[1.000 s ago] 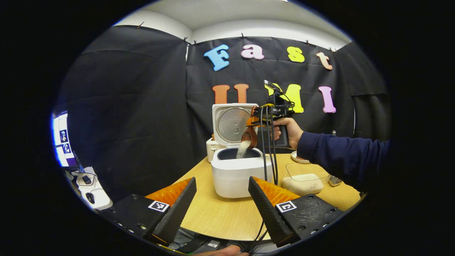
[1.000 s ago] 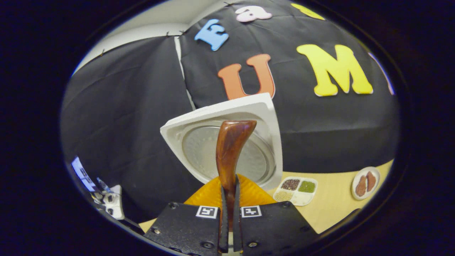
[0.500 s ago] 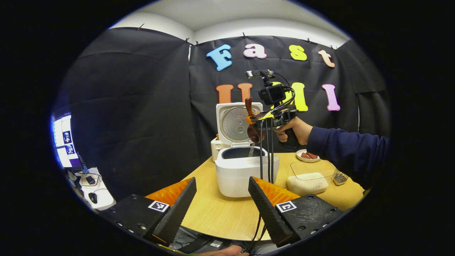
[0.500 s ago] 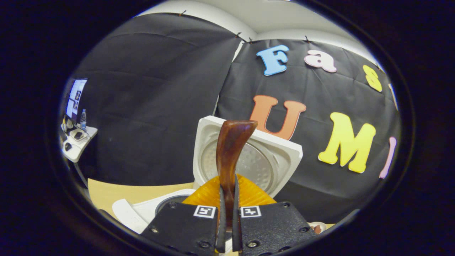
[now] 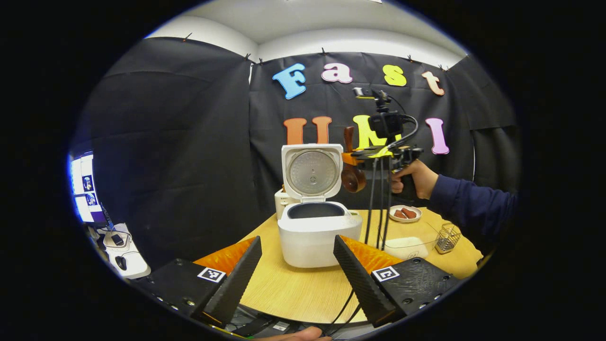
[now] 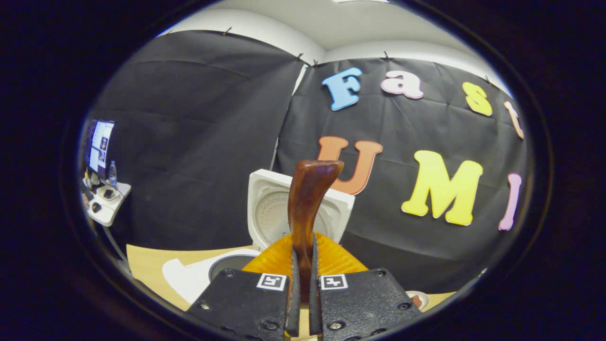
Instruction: Close the left gripper, press the button to open the rice cooker; take a wooden spoon from the chopstick holder with the right hand, scoop a spoonful of rice and pour it into the rice cooker, then put the wooden spoon back into the chopstick holder.
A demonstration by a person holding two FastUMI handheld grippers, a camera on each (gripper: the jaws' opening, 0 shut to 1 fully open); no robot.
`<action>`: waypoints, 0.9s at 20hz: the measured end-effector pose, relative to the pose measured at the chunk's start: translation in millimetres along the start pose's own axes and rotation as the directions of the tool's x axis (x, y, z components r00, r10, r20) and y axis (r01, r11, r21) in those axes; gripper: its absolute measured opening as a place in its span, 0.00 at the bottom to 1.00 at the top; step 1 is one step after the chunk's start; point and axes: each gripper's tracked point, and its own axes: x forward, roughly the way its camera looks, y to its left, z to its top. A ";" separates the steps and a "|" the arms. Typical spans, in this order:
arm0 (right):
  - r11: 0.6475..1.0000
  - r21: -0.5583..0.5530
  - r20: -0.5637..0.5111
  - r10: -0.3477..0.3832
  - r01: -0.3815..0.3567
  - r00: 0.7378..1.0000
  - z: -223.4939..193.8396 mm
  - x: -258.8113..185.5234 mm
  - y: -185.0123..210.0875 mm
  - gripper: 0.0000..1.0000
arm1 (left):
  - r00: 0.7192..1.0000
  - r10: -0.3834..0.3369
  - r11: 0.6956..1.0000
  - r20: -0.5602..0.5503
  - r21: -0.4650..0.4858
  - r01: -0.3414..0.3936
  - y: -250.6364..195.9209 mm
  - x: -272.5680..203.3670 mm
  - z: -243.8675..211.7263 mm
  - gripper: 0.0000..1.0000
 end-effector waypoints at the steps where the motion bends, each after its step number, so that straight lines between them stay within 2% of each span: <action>1: 1.000 0.014 -0.009 -0.022 0.022 1.000 -2.1 -12.0 -11.7 0.13 | 1.000 -0.006 1.000 0.008 -0.005 0.006 -3.3 0.0 3.7 0.97; 7: 0.985 0.125 -0.061 -0.111 0.118 0.992 -9.7 -86.8 -78.0 0.13 | 0.997 -0.067 0.998 0.043 -0.008 0.068 -37.8 3.1 28.0 0.97; 10: 0.973 0.146 -0.062 -0.171 0.178 0.983 -4.7 -132.5 -120.1 0.14 | 0.992 -0.101 0.995 0.076 0.006 0.101 -59.3 5.5 42.3 0.96; 14: 0.939 0.162 -0.089 -0.293 0.304 0.952 -15.2 -191.6 -176.1 0.15 | 0.982 -0.148 0.989 0.114 0.029 0.145 -91.0 10.4 58.8 0.96; 18: 0.911 0.184 -0.117 -0.353 0.369 0.928 -26.9 -229.9 -212.9 0.15 | 0.970 -0.200 0.980 0.138 0.036 0.196 -118.3 15.4 68.3 0.97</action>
